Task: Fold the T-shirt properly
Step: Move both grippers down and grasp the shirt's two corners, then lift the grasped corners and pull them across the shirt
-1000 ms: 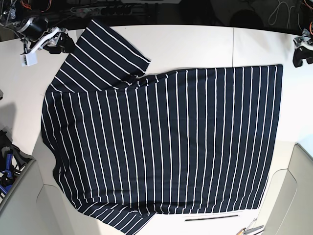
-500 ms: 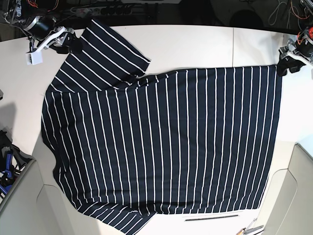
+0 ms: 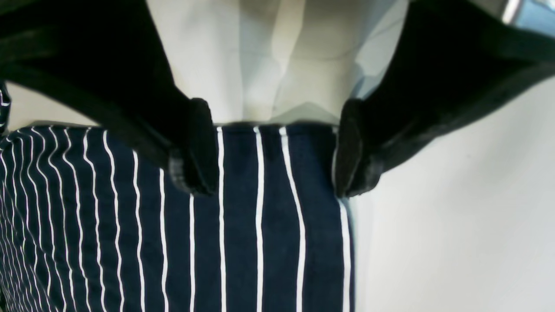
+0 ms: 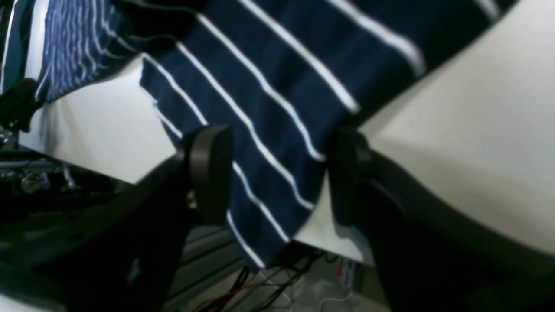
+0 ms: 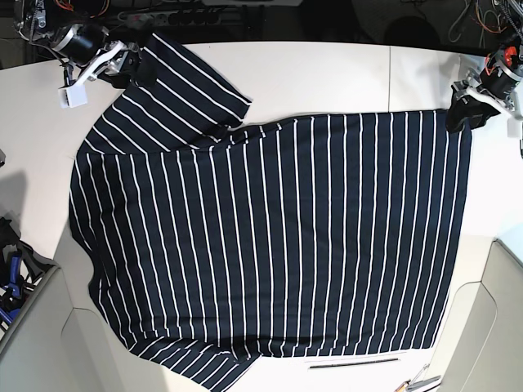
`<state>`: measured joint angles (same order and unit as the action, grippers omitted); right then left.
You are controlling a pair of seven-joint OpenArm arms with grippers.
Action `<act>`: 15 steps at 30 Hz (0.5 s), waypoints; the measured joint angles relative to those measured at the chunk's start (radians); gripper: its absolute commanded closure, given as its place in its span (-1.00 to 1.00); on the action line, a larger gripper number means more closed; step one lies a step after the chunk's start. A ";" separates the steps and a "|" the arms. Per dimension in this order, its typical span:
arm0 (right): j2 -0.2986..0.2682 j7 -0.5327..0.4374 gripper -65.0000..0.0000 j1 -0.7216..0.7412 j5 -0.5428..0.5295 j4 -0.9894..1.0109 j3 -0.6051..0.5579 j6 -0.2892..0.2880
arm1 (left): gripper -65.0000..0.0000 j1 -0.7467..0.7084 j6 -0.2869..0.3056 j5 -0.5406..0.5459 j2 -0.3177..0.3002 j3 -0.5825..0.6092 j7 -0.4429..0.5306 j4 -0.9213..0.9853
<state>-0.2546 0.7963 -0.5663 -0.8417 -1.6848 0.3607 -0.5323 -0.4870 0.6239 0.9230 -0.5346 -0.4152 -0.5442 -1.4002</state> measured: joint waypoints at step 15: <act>0.001 -0.026 1.00 0.048 0.060 0.004 -0.004 0.001 | 1.00 0.029 0.047 -0.032 0.006 0.009 0.046 0.008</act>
<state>-0.2539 0.7708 -0.5179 -0.7815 -1.6810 0.3569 -0.5316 -0.4583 0.6704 0.8906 -0.5289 -0.4061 -0.4980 -1.3926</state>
